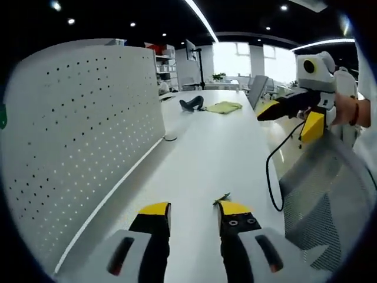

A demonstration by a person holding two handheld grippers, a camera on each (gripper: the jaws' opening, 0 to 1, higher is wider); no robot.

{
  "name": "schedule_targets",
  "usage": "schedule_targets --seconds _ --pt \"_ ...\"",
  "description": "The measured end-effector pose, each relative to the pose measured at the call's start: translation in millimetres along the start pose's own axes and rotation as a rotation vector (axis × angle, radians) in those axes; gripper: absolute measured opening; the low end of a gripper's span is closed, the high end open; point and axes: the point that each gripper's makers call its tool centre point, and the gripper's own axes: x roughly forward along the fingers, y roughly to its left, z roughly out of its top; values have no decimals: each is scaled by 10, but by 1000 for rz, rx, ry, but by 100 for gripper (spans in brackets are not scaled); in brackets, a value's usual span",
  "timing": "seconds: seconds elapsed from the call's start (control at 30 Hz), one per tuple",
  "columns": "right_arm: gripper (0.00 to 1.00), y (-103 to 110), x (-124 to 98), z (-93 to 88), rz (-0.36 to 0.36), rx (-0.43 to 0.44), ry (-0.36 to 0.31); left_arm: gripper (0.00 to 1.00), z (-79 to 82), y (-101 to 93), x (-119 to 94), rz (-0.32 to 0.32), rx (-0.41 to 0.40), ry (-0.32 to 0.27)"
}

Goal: Insert the hook assembly into the mounting plate slot until the hook locks in place.

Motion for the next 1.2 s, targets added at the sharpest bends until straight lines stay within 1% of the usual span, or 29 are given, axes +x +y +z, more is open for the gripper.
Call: schedule_targets --seconds 0.03,0.13,0.23,0.37,0.4,0.5,0.6,0.73,0.87,0.93,1.03,1.07,1.17,1.2 --pt "48 1 0 -10 8 33 -1 34 -5 -25 27 -10 6 6" --pt "47 -25 -12 14 -3 7 -4 34 -28 -72 95 -26 25 26" --pt "47 -56 -12 10 -4 23 -2 34 -44 -123 147 -43 32 37" --pt "47 -73 -15 29 -9 24 -5 34 -87 -189 222 -70 64 63" --pt "47 -76 -16 34 -10 20 -6 34 -102 -199 253 -75 65 70" --pt "47 -103 -27 28 -15 18 0 34 -107 -247 327 -105 56 68" --pt "47 -137 -52 22 -27 21 1 34 -186 -310 433 -139 105 112" --pt "47 -189 -99 -3 -54 31 1 33 -228 -367 537 -168 120 129" --pt "47 -211 -145 -57 -77 39 10 32 -314 -424 641 -198 149 161" --pt "47 -225 -170 -91 -89 44 19 32 -356 -446 690 -211 193 180" --pt "47 -236 -205 -120 -99 56 19 30 -385 -472 762 -225 230 197" --pt "47 -233 -210 -129 -99 65 19 29 -394 -465 795 -224 257 202" --pt "47 -233 -227 -158 -103 59 31 24 -406 -451 864 -219 280 209" --pt "47 -236 -233 -161 -106 58 32 23 -407 -446 896 -218 308 210"
